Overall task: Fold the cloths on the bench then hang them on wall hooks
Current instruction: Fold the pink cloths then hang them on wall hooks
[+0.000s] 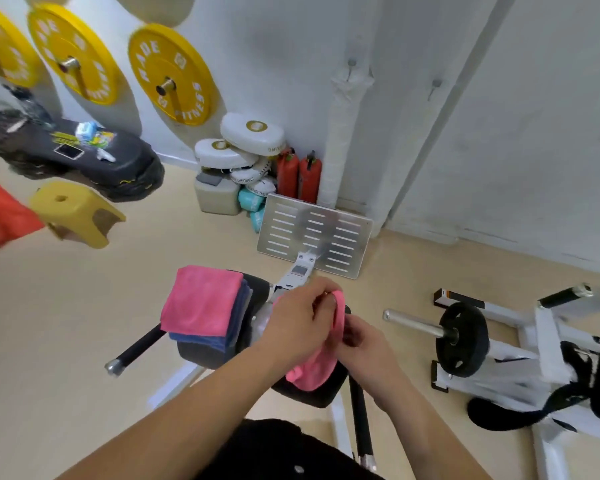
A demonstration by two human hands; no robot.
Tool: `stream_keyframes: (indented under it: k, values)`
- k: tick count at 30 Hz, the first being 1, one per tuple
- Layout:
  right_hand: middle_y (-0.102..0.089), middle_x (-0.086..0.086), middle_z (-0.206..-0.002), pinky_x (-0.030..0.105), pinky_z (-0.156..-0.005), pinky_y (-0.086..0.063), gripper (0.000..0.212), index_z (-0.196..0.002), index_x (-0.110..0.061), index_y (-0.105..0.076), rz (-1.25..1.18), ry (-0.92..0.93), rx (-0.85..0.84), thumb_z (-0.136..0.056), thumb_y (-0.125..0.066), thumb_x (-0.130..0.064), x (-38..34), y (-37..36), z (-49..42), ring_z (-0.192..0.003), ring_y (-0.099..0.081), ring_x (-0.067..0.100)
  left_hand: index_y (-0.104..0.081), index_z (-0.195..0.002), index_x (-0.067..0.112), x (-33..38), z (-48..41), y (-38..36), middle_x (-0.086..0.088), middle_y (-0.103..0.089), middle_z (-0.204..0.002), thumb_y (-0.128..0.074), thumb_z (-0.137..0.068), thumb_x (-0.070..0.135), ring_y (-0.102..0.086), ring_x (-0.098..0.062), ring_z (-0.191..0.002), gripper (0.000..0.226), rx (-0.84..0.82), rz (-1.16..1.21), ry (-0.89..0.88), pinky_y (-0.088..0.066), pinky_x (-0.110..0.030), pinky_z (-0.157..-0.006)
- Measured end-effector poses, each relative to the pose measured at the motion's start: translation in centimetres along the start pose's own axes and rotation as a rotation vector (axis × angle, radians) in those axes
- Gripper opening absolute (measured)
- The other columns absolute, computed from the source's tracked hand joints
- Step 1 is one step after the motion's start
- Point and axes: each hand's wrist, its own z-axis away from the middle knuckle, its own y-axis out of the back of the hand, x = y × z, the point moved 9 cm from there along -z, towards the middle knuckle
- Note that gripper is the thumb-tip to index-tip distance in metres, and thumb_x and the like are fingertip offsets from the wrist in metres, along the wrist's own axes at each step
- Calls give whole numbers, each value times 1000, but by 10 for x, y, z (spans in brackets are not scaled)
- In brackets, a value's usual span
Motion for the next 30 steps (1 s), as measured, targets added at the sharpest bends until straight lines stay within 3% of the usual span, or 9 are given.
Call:
stream_keyframes:
  k: [3, 5, 9, 12, 14, 18, 23, 26, 30]
  values:
    - [-76, -3, -87, 27, -75, -57, 30, -89, -31, -73, 51, 110, 50, -95, -56, -6, -27, 7, 9, -85, -71, 13, -65, -94, 34, 38, 11, 21, 11, -72, -83, -52, -98, 17, -68, -7, -86, 23, 72, 147, -7, -57, -32, -84]
    - [-74, -2, -84, 30, -71, -57, 29, -92, -26, -72, 40, 209, 116, -96, -53, -5, -46, 18, 18, -80, -69, 15, -67, -94, 33, 59, 16, 39, 10, -72, -86, -55, -98, 15, -67, -6, -86, 22, 156, 190, -33, -57, -27, -83]
    - [-64, -13, -68, 11, -57, -45, 33, -87, -19, -69, -36, 367, 186, -94, -49, 7, -87, 46, 48, -62, -56, 1, -73, -92, 28, 91, 23, 70, 12, -73, -86, -66, -95, 11, -65, -1, -82, 18, 259, 257, -108, -51, -13, -73]
    - [-70, -12, -78, 13, -58, -51, 41, -101, -23, -71, -88, 404, 177, -91, -51, 12, -105, 60, 66, -65, -65, 0, -77, -92, 26, 109, 25, 67, 11, -75, -88, -72, -90, 6, -68, -1, -86, 21, 169, 233, -169, -51, -12, -77]
    - [-74, -14, -92, 21, -67, -57, 40, -105, -37, -72, -56, 436, 173, -92, -62, -1, -111, 63, 76, -78, -69, 4, -78, -92, 28, 121, 28, 50, 10, -74, -91, -75, -87, 7, -68, -3, -90, 21, 70, 164, -230, -50, -12, -79]
    - [-73, -8, -78, 20, -59, -54, 31, -95, -32, -76, -106, 387, 190, -97, -61, -5, -96, 70, 86, -66, -68, 3, -78, -98, 30, 127, 36, 20, 12, -73, -95, -76, -87, 12, -67, -2, -93, 21, 25, 95, -264, -52, -16, -83]
    - [-74, -3, -81, 33, -70, -60, 22, -87, -36, -74, -110, 364, 329, -99, -64, -20, -78, 86, 89, -78, -71, 16, -78, -90, 31, 126, 38, 36, 13, -72, -87, -74, -89, 7, -66, 1, -87, 24, 134, 106, -284, -47, -9, -76]
    - [-67, -6, -71, 42, -64, -56, 28, -84, -32, -70, 14, 305, 324, -95, -56, -10, -62, 84, 78, -67, -63, 17, -76, -93, 29, 130, 38, 63, 15, -74, -86, -71, -93, 8, -65, 8, -81, 21, 269, 169, -260, -44, -4, -73]
    - [-59, -16, -57, 31, -54, -38, 35, -68, -29, -52, 139, 141, 396, -84, -50, 2, -25, 93, 66, -56, -48, 11, -73, -97, 33, 140, 40, 101, 19, -73, -86, -64, -98, 12, -63, 8, -79, 22, 434, 264, -261, -46, -7, -72]
